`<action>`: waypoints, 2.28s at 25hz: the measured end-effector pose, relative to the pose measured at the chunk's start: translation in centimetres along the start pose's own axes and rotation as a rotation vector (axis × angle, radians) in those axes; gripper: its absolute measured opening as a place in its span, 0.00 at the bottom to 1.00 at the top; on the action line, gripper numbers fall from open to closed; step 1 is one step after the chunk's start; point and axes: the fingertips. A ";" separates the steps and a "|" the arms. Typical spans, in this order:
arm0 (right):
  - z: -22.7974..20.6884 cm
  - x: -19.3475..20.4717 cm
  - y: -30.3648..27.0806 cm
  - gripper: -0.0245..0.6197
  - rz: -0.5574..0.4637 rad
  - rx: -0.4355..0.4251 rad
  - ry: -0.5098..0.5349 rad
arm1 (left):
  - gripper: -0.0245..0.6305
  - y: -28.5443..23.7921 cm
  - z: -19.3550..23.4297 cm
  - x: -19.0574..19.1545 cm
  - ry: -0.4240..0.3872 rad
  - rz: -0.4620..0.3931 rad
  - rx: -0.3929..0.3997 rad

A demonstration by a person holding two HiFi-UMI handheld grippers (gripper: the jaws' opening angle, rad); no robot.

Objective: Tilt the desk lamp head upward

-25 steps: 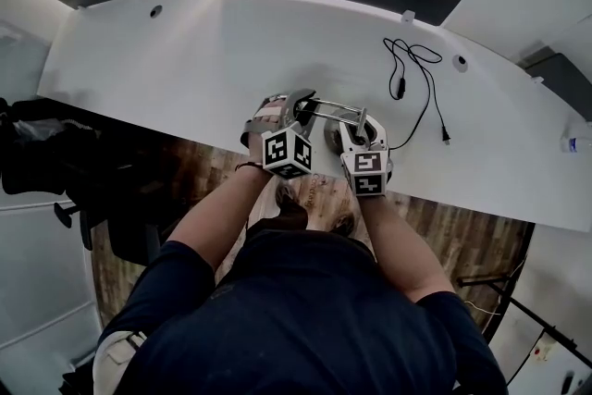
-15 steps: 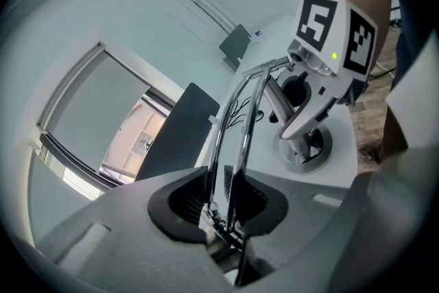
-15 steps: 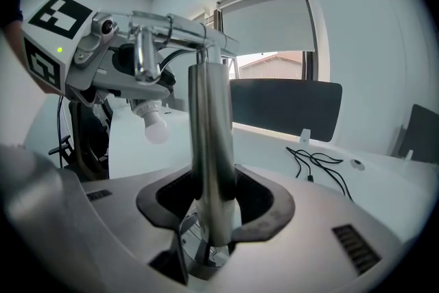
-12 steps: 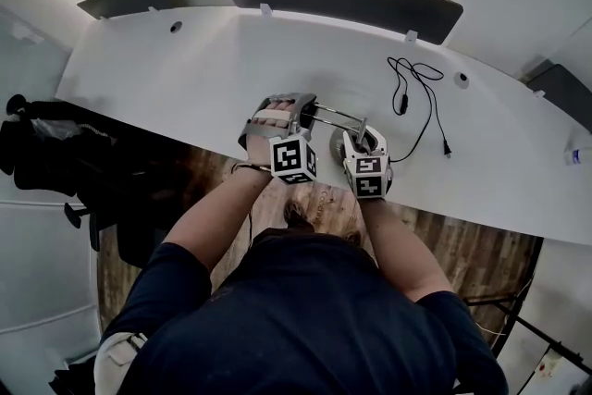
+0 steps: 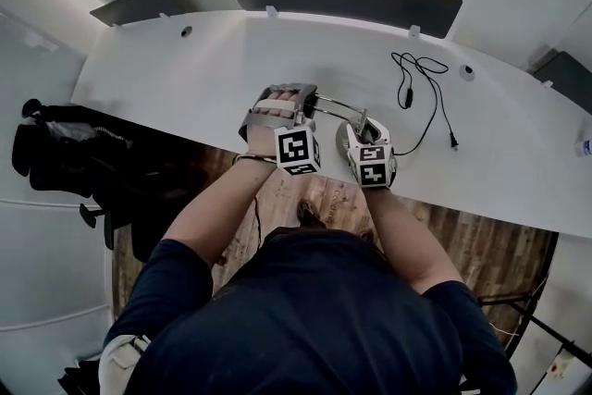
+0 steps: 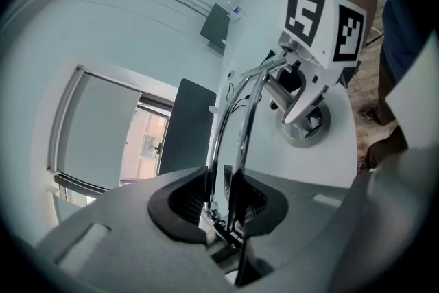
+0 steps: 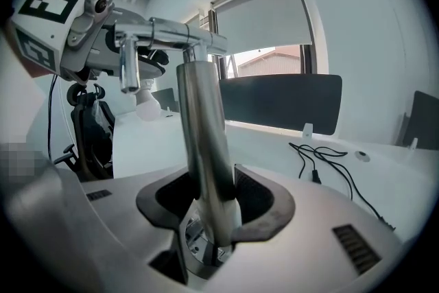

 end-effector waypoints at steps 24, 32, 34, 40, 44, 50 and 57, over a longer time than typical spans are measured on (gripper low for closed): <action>-0.1 0.5 -0.2 0.30 0.004 -0.028 -0.027 | 0.17 2.4 1.6 -1.8 -0.257 0.203 0.091; -0.1 0.6 -0.3 0.30 0.012 -0.024 -0.035 | 0.18 3.2 2.1 -2.6 -0.331 0.289 0.103; -0.1 0.5 -0.3 0.30 0.013 -0.021 -0.035 | 0.18 3.3 2.2 -2.7 -0.344 0.305 0.106; 0.0 0.6 -0.2 0.30 0.017 -0.021 -0.030 | 0.18 3.5 2.2 -2.8 -0.362 0.329 0.092; 0.0 0.4 -0.2 0.30 0.011 -0.026 0.000 | 0.18 3.5 2.4 -2.9 -0.359 0.324 0.050; 0.1 0.2 -0.2 0.31 0.011 -0.027 0.048 | 0.22 3.6 2.5 -3.0 -0.374 0.318 0.026; 0.1 0.3 0.2 0.31 0.007 -0.037 0.073 | 0.29 3.7 1.2 -2.4 -0.378 0.289 0.030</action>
Point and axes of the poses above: the fingertips, and each gripper's own axes: y backward along the fingers, z to its left, x out of its underside, and after that the axes turned 11 degrees about x, right-handed
